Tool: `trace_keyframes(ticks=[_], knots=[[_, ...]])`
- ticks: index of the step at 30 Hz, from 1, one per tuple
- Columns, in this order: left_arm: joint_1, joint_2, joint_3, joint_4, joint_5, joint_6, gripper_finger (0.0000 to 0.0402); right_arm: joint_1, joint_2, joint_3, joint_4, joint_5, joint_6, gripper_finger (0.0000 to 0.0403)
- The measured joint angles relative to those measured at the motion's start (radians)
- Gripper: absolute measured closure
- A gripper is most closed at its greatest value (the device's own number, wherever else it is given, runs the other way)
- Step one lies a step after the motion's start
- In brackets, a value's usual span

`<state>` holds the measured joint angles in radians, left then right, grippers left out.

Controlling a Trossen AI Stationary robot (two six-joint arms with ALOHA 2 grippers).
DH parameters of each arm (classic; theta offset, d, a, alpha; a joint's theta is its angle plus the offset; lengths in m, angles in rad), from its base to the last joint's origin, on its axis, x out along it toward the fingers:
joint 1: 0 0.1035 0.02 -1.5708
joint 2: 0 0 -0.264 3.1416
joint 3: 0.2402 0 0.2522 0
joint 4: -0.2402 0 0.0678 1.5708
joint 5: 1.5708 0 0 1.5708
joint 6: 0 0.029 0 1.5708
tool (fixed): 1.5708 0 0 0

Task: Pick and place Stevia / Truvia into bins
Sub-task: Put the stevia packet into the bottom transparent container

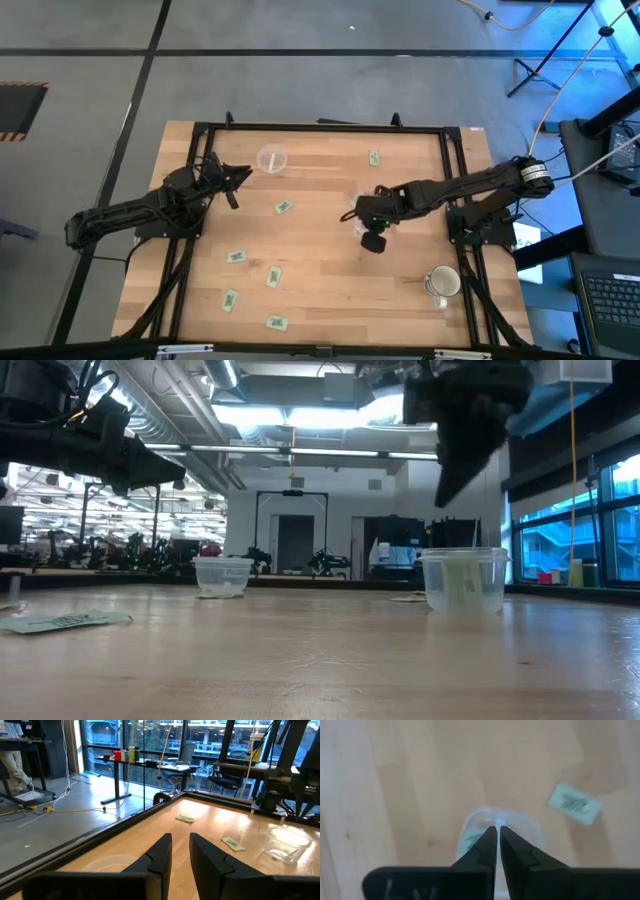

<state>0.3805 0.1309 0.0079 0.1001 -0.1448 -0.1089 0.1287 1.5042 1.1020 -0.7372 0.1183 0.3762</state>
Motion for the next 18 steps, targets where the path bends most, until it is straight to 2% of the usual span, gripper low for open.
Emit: trace_keyframes(ticks=[2, 6, 8, 12, 18], knots=[[0.0, 0.0, 0.0, 0.0, 0.0, 0.0, 0.0339, -0.015, 0.0, 0.033, -0.025, 0.044, -0.021, 0.0376], [0.0, 0.0, 0.0, -0.007, 0.0, 0.0, 0.0339, -0.038, -0.001, 0.094, -0.099, 0.227, -0.097, 0.0376], [0.0, 0.0, 0.0, -0.01, 0.0, 0.0, 0.0339, -0.054, -0.001, 0.11, -0.125, 0.272, -0.113, 0.0374], [0.0, 0.0, 0.0, -0.022, 0.0, 0.0, 0.0339, -0.111, -0.001, 0.122, -0.15, 0.268, -0.119, 0.0349], [0.0, 0.0, 0.0, -0.026, 0.0, 0.0, 0.0339, -0.204, -0.001, 0.119, -0.176, 0.197, -0.181, 0.0267]])
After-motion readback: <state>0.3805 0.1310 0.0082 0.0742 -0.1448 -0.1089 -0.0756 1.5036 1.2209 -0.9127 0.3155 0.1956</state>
